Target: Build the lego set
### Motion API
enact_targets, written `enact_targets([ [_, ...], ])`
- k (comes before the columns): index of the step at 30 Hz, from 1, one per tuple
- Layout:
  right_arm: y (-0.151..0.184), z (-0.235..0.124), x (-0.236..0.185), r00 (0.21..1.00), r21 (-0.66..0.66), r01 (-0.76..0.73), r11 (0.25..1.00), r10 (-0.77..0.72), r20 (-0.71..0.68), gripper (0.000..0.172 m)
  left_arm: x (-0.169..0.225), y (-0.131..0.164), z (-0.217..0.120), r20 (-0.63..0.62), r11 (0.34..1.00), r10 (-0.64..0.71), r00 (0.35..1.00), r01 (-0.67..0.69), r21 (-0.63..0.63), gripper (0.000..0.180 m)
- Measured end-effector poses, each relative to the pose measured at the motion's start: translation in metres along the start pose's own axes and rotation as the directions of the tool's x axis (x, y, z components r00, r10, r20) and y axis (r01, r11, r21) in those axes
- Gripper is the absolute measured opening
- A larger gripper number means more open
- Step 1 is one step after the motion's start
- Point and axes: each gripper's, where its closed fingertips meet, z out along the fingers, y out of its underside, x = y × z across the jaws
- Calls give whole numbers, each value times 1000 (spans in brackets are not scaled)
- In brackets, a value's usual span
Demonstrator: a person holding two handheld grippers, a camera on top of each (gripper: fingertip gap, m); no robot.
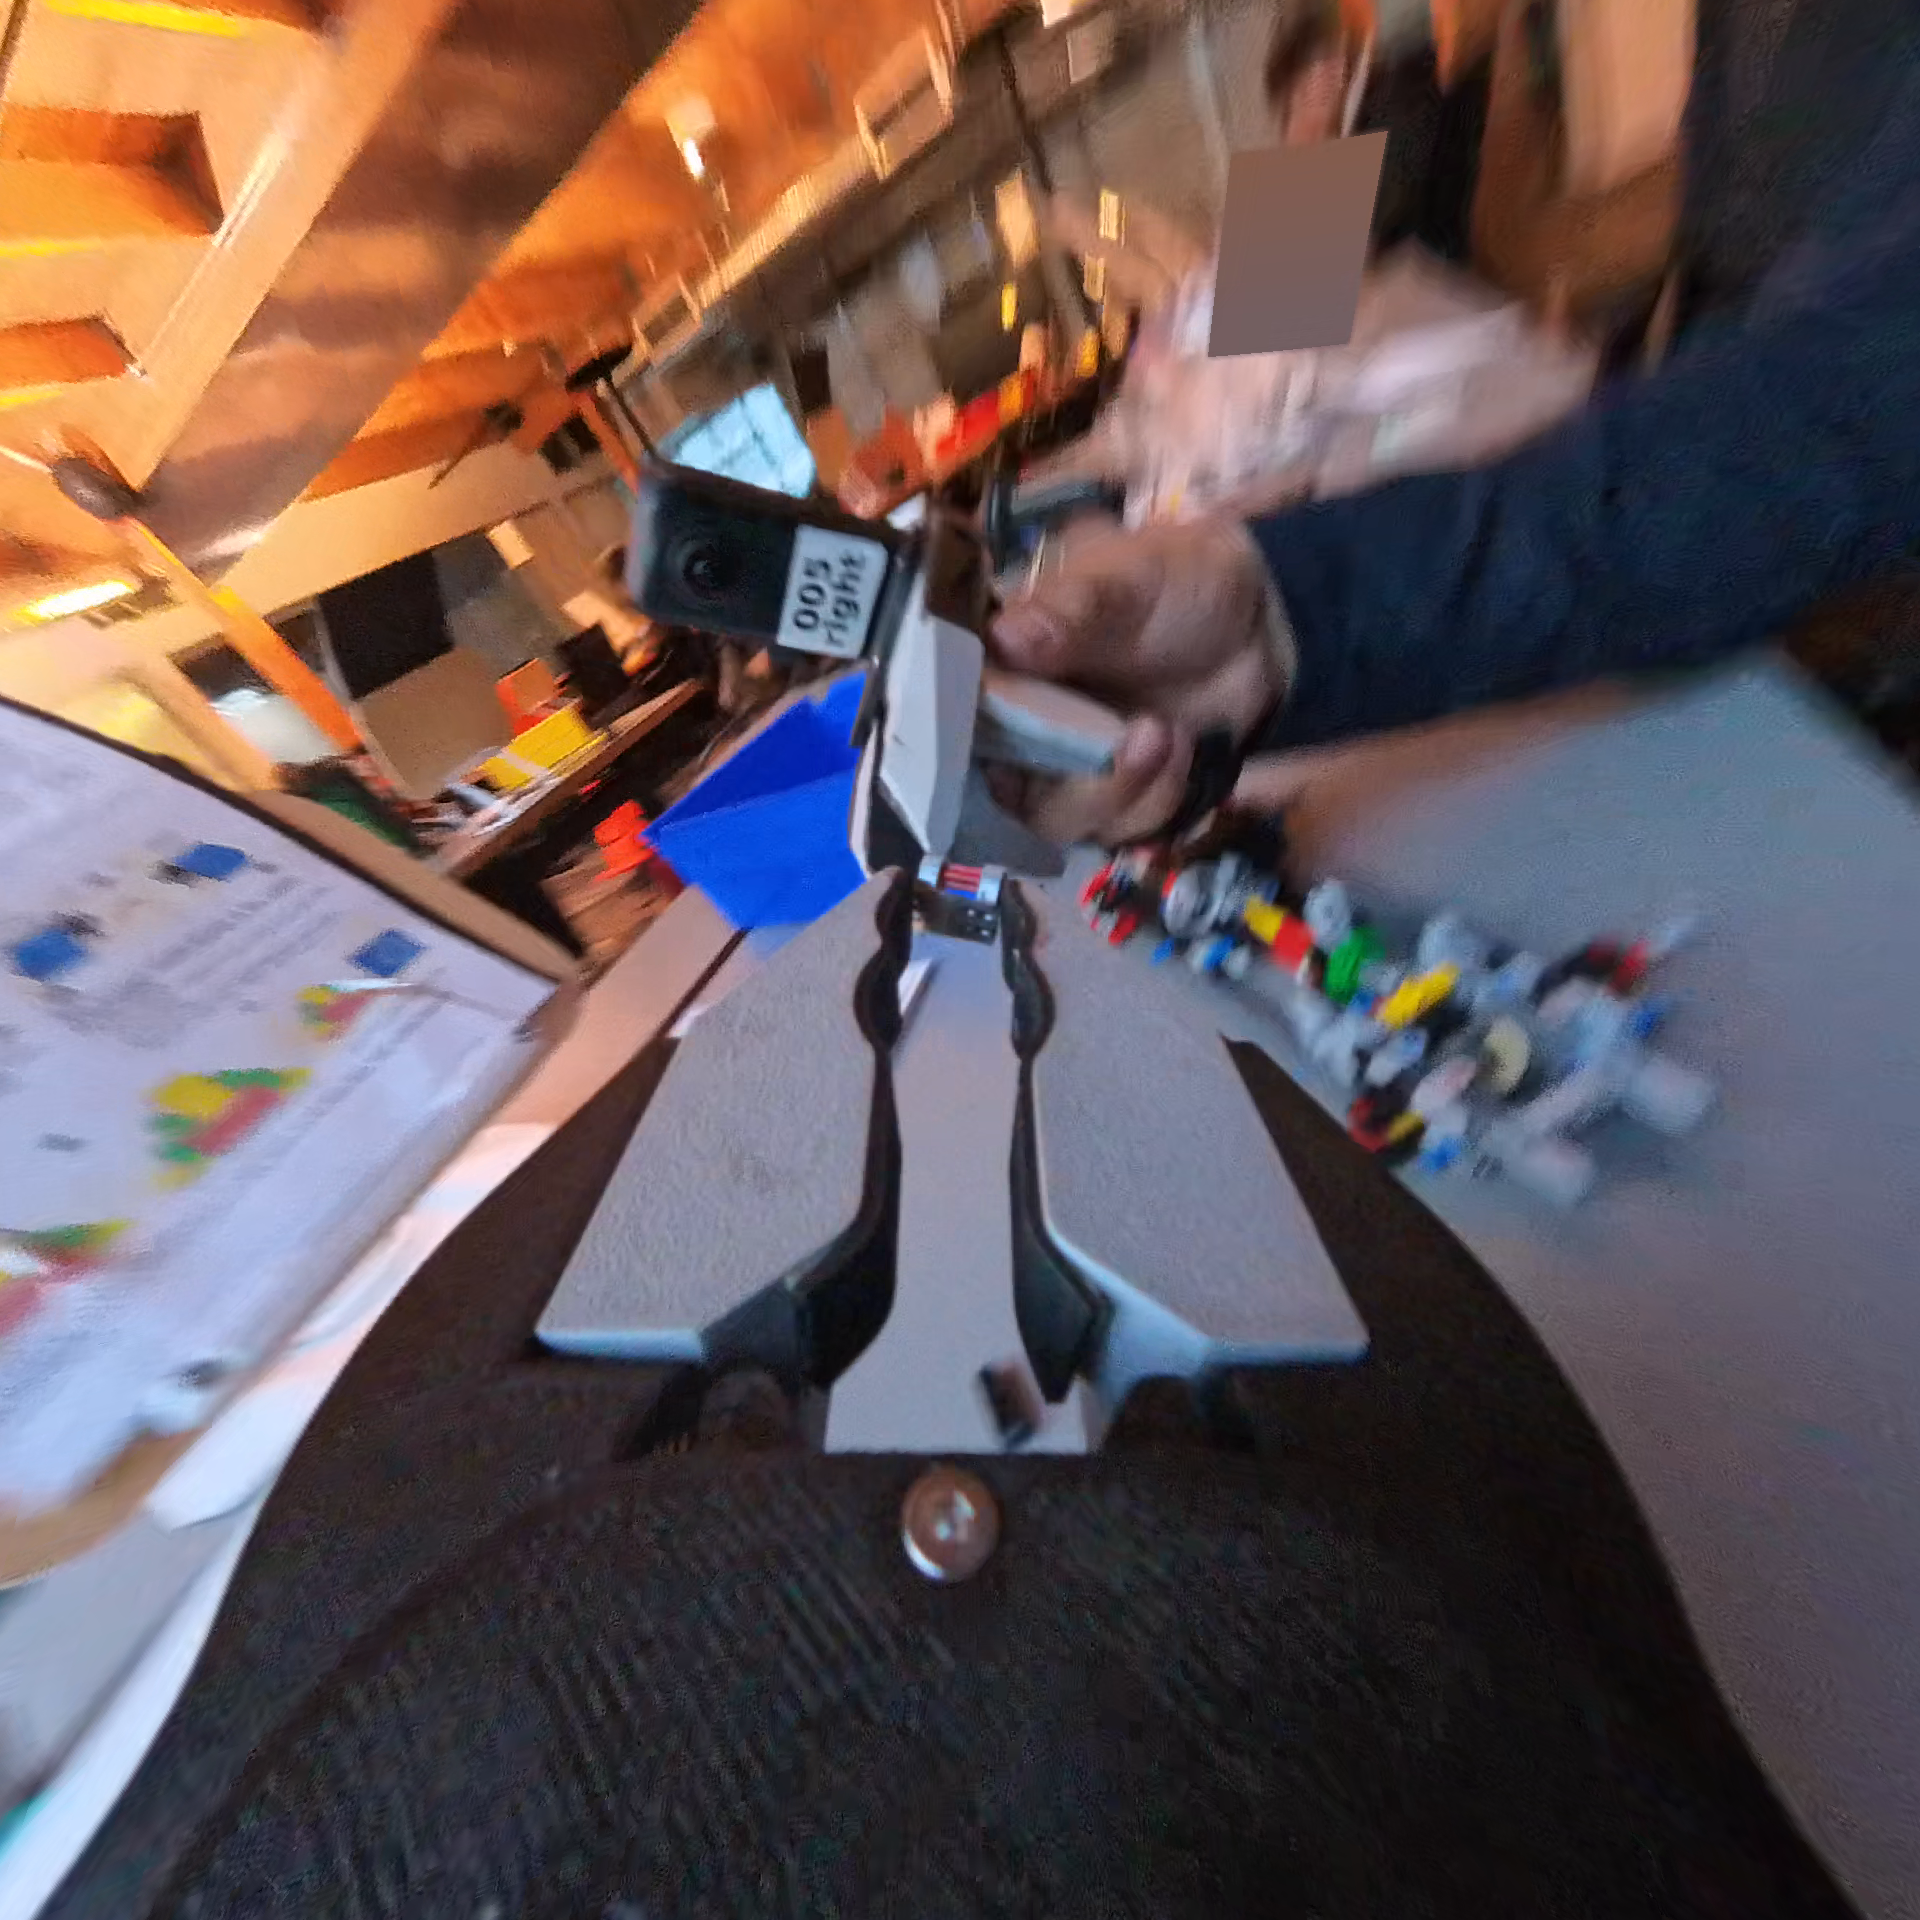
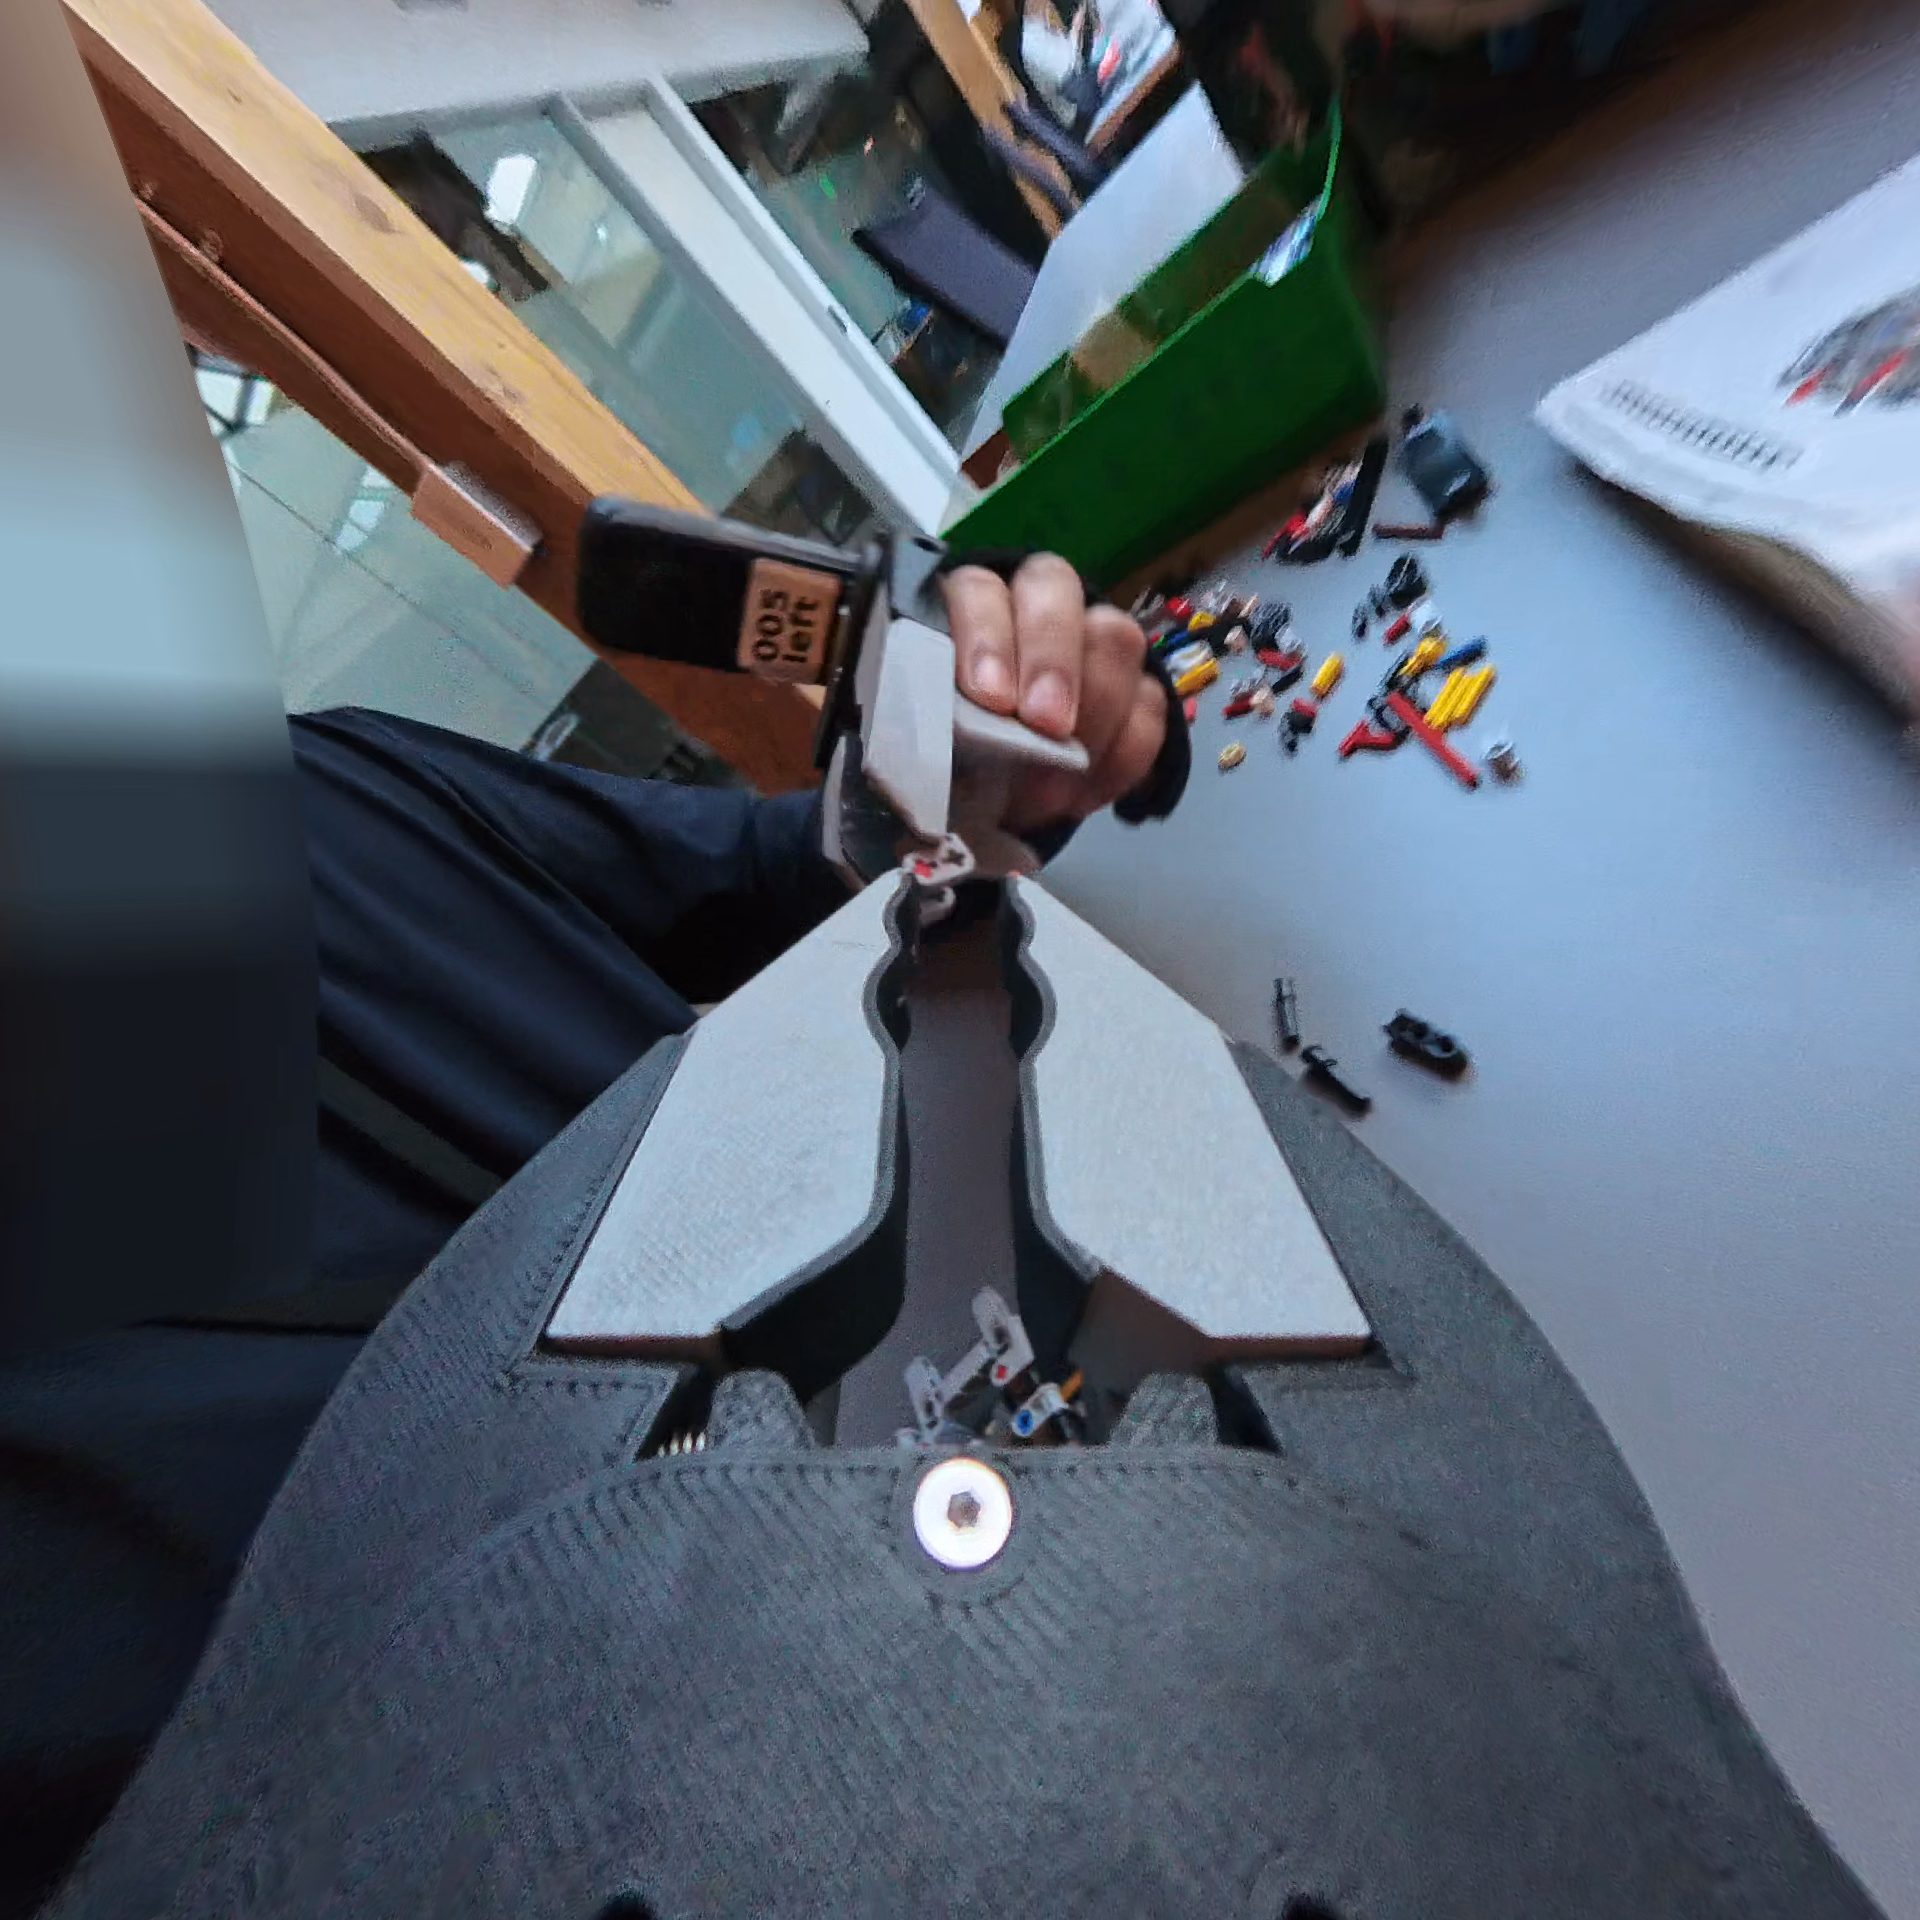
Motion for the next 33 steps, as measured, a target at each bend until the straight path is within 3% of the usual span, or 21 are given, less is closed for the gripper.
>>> enact_targets([
  [2,-1,-8,-1,996,7,79,997,-78,-33,13,-6,-9,2,-11,983,-137,991,137,119,15],
  [6,10,-11,-10,987,-54,158,986,-157,24,23,-7,-18,5,-40,963,-145,989,150,223,15],
  [12,6,-9,-12,974,-64,68,996,-52,222,22,-2,-10,18,-38,959,-123,992,129,254,15],
  [14,0,-11,-11,960,-41,66,997,-52,274,14,-10,-6,19,-38,943,-179,983,182,278,15],
  [18,-5,-13,-4,951,-33,55,998,-42,306,12,-17,-2,19,-79,902,-260,962,271,335,15],
  [22,-13,-17,4,965,15,13,1000,-17,261,11,-28,3,22,-14,905,-280,960,269,329,15],
  [24,-17,-21,11,982,42,14,999,-22,190,0,-33,8,22,47,929,-245,968,220,299,15],
  [27,-22,-26,26,997,58,63,996,-65,33,0,-37,21,27,123,967,-179,976,151,203,15],
  [30,-21,-22,24,996,42,84,996,-84,6,0,-38,21,25,103,962,-204,973,180,206,15],
  [33,-19,-23,21,995,4,100,995,-100,26,0,-43,9,16,23,896,-328,944,303,324,14],
])
